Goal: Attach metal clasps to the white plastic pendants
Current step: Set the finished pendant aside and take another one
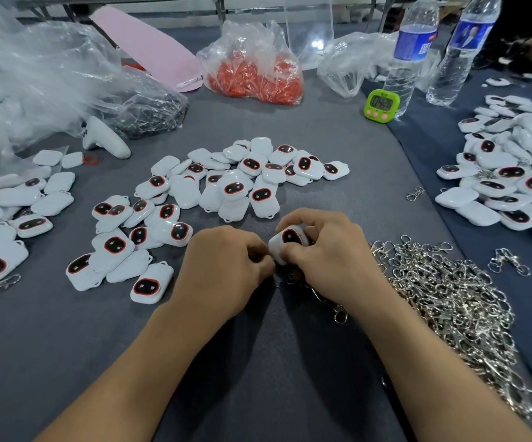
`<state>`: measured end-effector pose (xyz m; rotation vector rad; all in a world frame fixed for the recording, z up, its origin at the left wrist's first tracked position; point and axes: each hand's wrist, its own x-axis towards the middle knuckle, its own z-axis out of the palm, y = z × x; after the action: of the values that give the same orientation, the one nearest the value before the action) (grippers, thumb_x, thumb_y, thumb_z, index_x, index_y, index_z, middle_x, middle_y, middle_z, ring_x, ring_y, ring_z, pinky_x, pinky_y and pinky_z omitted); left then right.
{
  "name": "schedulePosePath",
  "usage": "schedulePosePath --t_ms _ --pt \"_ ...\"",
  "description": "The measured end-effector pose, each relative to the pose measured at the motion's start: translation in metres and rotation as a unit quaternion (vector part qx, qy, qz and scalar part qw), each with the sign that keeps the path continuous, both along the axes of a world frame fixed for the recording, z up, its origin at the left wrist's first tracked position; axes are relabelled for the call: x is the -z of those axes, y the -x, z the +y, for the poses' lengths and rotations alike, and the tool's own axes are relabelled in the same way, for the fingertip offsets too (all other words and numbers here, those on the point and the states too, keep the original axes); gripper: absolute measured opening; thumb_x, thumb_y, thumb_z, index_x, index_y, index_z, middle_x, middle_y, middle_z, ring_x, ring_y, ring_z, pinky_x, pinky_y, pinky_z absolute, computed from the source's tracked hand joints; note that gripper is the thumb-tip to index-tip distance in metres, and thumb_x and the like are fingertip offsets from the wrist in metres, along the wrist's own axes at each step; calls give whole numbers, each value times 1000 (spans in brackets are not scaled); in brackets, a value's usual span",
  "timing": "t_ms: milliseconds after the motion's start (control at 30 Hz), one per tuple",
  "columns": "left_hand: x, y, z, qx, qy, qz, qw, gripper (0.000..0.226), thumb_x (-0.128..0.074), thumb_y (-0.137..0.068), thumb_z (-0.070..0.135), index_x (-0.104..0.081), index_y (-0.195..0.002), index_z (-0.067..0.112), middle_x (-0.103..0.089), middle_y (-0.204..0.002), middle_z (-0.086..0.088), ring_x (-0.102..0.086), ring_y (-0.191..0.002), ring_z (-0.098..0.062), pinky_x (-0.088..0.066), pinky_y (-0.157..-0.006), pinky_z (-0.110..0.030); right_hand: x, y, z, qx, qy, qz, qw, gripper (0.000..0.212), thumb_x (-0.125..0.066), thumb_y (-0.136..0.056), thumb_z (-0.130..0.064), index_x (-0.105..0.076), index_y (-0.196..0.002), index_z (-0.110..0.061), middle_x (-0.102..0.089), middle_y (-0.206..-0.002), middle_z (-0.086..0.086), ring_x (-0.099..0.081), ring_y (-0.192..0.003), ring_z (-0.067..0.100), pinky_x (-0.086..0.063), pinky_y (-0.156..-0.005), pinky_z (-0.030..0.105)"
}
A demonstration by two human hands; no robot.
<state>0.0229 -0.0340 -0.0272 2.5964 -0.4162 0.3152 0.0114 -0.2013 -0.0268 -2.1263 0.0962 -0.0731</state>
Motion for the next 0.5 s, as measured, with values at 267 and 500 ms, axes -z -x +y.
schedulePosePath --t_ms 267,500 --pt "1 -4 5 33 225 65 972 21 -83 -78 22 -79 -81 42 -71 -71 26 -66 -68 5 -44 -62 -6 -5 -6 -9 7 -285 89 954 15 -65 -87 6 -73 -87 -7 -63 -64 16 -48 -41 17 -34 -36 22" --pt "1 -10 3 68 308 130 940 15 -78 -85 33 -77 -70 38 -70 -62 6 -60 -57 -7 -51 -60 -31 -12 -5 -16 -28 -415 154 897 18 -59 -91 6 -72 -86 -5 -64 -65 10 -43 -40 12 -28 -37 19"
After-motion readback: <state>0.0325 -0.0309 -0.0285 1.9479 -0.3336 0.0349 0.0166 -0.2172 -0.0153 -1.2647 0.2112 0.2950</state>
